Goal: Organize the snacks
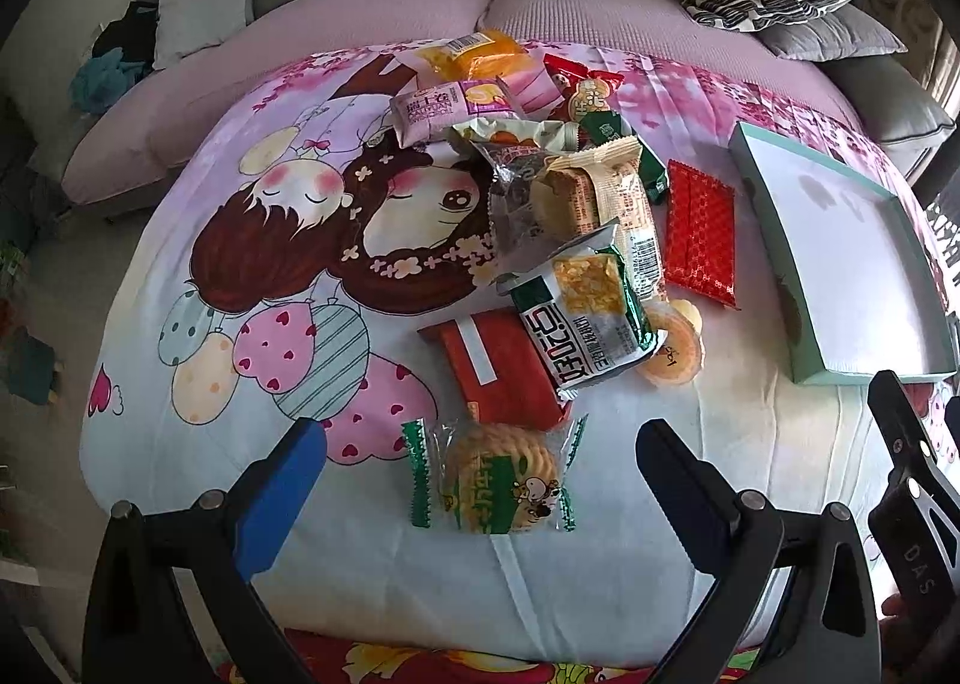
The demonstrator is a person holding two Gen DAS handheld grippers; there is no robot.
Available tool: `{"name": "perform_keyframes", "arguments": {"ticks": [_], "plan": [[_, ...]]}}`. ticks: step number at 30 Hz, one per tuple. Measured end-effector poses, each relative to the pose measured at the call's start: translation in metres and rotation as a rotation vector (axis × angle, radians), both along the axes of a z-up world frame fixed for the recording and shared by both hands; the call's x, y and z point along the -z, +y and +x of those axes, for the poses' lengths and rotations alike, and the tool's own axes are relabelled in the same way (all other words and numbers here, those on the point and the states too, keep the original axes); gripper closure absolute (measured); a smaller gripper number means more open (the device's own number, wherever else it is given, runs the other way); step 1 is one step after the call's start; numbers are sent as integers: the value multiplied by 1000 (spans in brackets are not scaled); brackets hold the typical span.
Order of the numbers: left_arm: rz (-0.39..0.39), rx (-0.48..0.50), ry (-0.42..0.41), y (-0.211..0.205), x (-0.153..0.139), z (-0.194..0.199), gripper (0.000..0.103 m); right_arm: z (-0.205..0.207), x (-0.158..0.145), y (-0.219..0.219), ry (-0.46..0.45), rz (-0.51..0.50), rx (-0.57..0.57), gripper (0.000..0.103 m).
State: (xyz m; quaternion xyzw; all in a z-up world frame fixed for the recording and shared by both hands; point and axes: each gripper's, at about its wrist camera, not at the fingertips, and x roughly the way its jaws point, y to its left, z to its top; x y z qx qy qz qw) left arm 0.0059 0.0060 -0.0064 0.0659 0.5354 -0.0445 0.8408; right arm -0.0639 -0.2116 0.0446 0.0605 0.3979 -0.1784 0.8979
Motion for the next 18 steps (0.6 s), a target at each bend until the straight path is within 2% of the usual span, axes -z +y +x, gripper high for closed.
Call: {"name": "perform_keyframes", "arguments": {"ticks": [18], "plan": [[14,-27,10,1,3,1,0,-2,-4,6,-18,-27,-22,0]]}}
